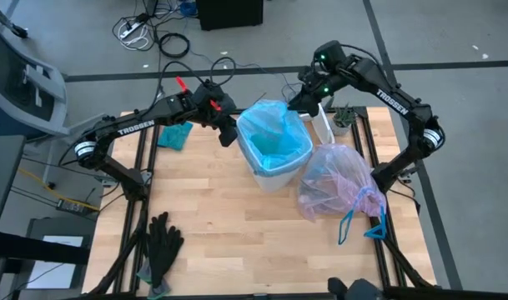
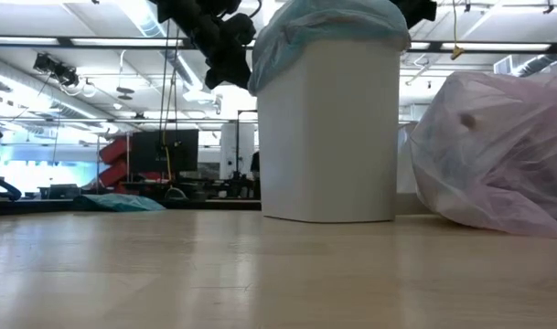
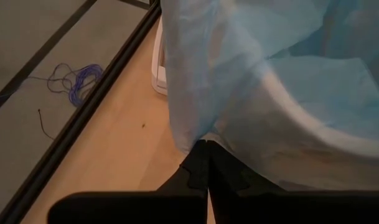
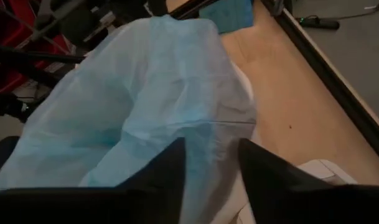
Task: Place trash/remove bag and relplace
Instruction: Put the blue trash bag in the trash bin
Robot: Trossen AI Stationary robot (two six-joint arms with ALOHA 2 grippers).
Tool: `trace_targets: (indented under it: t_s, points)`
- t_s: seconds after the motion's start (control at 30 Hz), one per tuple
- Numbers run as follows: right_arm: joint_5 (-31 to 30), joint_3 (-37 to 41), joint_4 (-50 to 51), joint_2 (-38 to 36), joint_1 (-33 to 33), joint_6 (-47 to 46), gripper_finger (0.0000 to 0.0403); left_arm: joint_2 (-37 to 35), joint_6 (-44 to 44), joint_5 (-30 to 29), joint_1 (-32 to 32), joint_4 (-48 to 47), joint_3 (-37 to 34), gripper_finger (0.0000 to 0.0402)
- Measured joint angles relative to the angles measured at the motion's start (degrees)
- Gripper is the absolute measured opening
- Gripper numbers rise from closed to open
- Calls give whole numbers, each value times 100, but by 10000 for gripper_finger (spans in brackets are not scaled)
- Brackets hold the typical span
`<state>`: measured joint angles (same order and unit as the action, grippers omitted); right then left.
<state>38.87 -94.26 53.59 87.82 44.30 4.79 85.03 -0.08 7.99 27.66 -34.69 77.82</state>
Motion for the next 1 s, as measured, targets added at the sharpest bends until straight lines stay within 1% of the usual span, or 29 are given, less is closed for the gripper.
trace_targets:
  t_s: [0.17,0.23,0.33,0.47,0.8,0.9,1.0]
  points:
    - [-35,46,98,23,-38,251,31,0,2,-61,0,4,0,6]
    - [-28,46,46,23,-38,282,9,0,4,-84,-2,8,0,6]
    - [-124,48,-31,23,-38,196,7,0,4,-94,0,2,0,6]
    - [-715,48,-18,69,-120,191,2,0,2,-104,-1,4,0,6]
    - [-756,57,481,776,-394,-8,0,0,2,-107,-2,-11,0,6]
    - [-763,57,606,880,-447,-8,0,0,2,-107,0,-63,0,6]
    - [-899,59,614,878,-447,-8,0,0,2,-109,0,-173,0,6]
